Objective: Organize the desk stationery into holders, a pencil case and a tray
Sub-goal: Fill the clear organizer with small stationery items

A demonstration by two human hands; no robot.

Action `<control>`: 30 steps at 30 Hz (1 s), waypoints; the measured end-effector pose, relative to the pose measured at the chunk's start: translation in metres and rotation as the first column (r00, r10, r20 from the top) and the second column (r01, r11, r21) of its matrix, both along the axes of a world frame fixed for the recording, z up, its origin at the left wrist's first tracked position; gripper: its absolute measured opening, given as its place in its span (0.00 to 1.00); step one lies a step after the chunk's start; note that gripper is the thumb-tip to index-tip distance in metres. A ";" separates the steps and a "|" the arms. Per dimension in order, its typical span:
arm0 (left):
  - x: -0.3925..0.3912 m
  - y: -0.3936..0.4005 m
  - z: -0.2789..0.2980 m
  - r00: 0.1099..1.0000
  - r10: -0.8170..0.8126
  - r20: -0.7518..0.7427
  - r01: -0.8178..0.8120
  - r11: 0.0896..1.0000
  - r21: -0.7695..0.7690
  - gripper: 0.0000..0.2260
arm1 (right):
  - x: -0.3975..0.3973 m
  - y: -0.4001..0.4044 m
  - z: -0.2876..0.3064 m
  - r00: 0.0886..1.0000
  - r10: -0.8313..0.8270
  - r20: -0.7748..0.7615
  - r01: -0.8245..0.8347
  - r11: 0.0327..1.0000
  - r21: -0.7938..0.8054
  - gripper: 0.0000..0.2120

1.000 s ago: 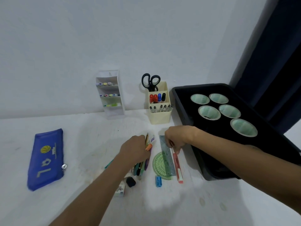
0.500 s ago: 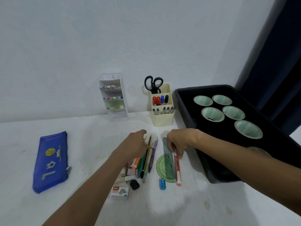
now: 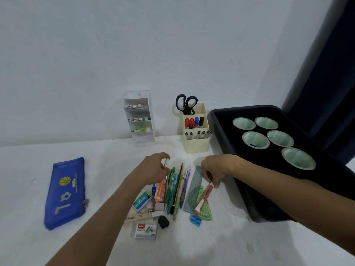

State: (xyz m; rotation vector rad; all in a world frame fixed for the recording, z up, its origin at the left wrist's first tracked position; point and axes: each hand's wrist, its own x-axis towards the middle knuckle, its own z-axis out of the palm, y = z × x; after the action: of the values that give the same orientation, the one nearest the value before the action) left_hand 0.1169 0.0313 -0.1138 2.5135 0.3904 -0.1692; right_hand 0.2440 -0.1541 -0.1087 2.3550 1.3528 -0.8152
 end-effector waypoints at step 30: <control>0.020 0.087 0.035 0.629 0.205 0.750 -0.347 0.937 0.035 0.08 | -0.005 0.141 0.025 0.971 -0.192 -0.141 0.147 0.019 0.989 0.07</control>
State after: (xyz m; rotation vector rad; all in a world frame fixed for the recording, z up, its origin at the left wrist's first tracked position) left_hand 0.1370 0.1182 -0.0789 2.3879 0.4484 1.0358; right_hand 0.2385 -0.0132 -0.0842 3.5648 2.0533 0.5598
